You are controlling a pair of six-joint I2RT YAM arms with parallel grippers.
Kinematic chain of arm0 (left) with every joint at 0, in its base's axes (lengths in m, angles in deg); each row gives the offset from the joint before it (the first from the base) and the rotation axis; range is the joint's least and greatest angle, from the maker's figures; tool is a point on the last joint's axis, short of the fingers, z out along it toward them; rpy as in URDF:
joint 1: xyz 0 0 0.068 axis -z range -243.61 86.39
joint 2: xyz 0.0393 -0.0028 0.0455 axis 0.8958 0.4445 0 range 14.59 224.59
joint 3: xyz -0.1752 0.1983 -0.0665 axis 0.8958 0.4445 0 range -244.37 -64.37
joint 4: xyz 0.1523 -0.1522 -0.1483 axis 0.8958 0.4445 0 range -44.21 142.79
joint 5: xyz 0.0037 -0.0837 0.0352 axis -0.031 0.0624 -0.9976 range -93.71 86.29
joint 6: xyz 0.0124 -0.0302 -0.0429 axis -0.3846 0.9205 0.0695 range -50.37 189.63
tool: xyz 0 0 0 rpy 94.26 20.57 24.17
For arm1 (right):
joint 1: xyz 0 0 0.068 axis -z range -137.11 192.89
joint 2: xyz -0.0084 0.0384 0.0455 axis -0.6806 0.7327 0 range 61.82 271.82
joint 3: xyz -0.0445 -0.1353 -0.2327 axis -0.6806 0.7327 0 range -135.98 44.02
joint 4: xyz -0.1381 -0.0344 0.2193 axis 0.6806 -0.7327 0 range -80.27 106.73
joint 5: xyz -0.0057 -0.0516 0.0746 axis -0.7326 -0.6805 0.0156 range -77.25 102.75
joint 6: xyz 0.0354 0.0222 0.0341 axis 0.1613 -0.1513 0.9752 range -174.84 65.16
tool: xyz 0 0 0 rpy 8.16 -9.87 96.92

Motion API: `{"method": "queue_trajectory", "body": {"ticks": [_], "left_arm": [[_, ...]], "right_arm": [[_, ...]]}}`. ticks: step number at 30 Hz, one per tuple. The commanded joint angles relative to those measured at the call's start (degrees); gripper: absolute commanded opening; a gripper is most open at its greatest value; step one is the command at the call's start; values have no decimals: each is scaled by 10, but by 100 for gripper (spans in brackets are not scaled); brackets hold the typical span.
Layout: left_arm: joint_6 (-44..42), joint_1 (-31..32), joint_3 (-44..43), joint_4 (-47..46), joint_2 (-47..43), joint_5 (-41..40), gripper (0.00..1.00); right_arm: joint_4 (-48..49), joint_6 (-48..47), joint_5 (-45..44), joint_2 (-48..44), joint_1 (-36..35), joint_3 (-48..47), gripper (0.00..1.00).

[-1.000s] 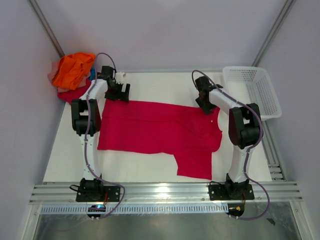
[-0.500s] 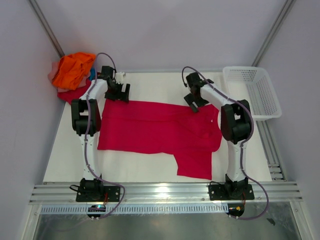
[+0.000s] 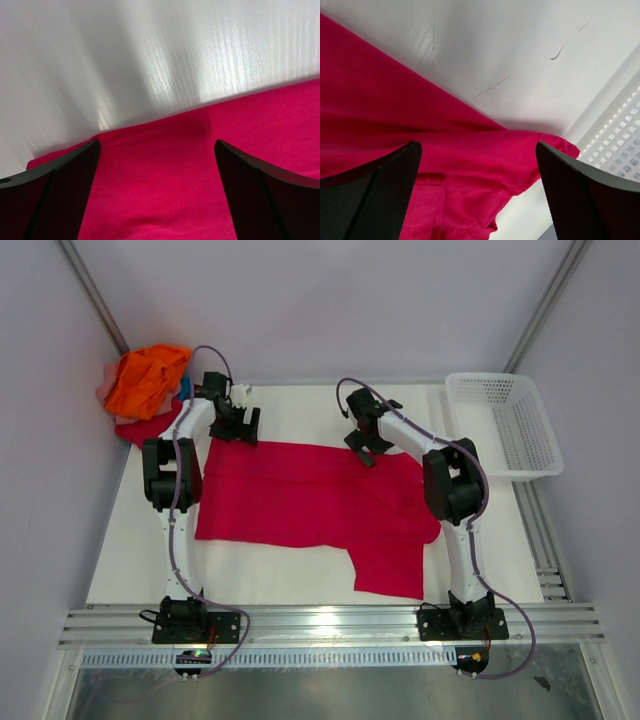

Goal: Fold and stack the t-shirts
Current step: Fold the flattened tshirt in 1/3 of the way

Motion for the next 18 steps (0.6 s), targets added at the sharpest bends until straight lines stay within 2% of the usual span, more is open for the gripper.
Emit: {"method": "queue_trajectory", "body": {"ticks": [1, 8, 18], "left_arm": [[3, -5, 31, 45, 22, -26, 99], [1, -6, 6, 43, 34, -32, 99], [-13, -6, -84, 84, 73, -58, 99]], "right_arm": [[-7, -1, 4, 2, 0, -18, 99], [-3, -13, -26, 31, 0, -17, 99], [-6, -31, -70, 91, -1, -84, 100]]}}
